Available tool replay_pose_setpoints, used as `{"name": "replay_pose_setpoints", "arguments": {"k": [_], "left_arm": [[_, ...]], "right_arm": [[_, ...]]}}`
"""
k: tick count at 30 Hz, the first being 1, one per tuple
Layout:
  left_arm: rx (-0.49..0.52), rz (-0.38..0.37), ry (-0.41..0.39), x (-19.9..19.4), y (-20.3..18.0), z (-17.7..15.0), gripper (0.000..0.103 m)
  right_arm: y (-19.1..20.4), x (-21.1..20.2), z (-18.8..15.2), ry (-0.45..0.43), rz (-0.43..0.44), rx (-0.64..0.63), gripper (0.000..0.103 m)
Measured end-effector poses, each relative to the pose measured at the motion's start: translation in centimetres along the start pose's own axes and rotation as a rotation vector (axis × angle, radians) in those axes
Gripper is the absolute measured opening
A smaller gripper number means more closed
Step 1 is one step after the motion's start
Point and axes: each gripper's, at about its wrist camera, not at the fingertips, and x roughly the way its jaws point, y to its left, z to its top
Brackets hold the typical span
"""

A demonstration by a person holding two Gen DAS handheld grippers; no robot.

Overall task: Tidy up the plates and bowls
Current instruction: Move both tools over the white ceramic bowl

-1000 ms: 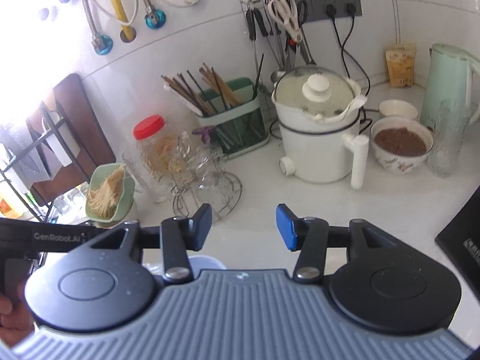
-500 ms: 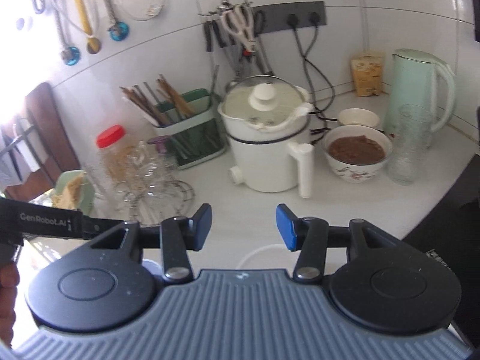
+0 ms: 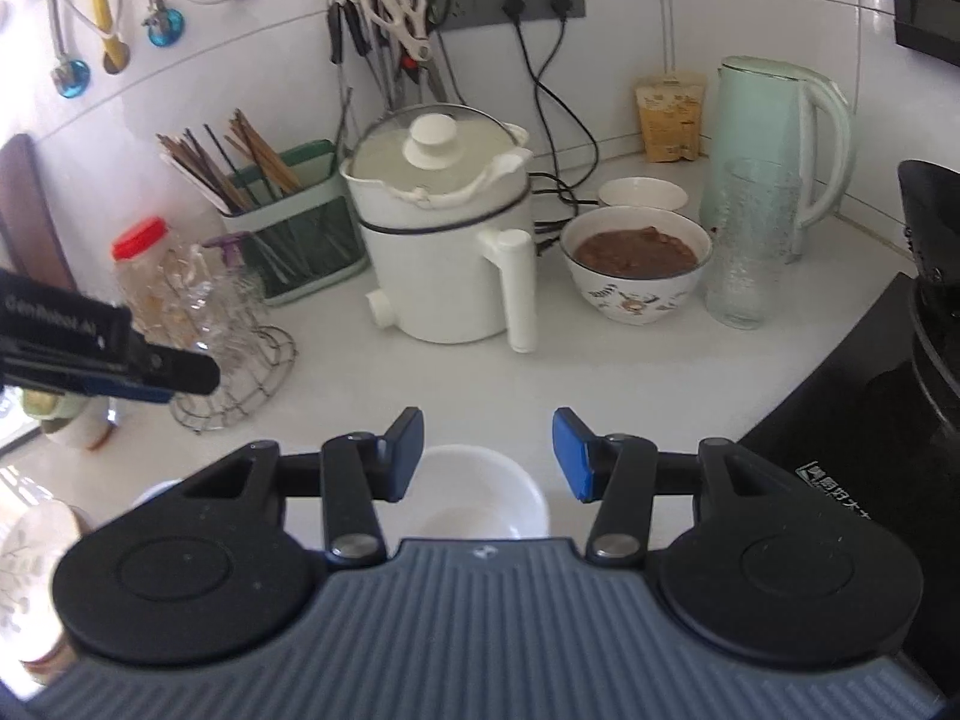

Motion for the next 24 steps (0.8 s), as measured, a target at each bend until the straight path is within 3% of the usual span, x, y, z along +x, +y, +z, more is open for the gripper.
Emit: {"name": "replay_pose_setpoints", "arguments": {"k": [5, 12, 17, 24], "left_arm": [[0.023, -0.032, 0.027, 2.4, -0.7, -0.8, 0.048], [0.003, -0.063, 0.135, 6.5, -0.6, -1.8, 0.048], [0.011, -0.090, 0.200, 8.8, -0.4, -2.4, 0.048], [0.058, -0.081, 0.236, 10.6, -1.5, -2.7, 0.047]], "right_arm": [[-1.0, 1.5, -1.2, 0.019, -0.023, 0.007, 0.050], [-2.6, 4.5, -3.2, 0.155, 0.024, 0.125, 0.050], [-3.2, 5.4, -4.2, 0.198, 0.026, 0.212, 0.050], [-3.6, 6.2, -4.7, 0.226, 0.012, 0.272, 0.041]]}}
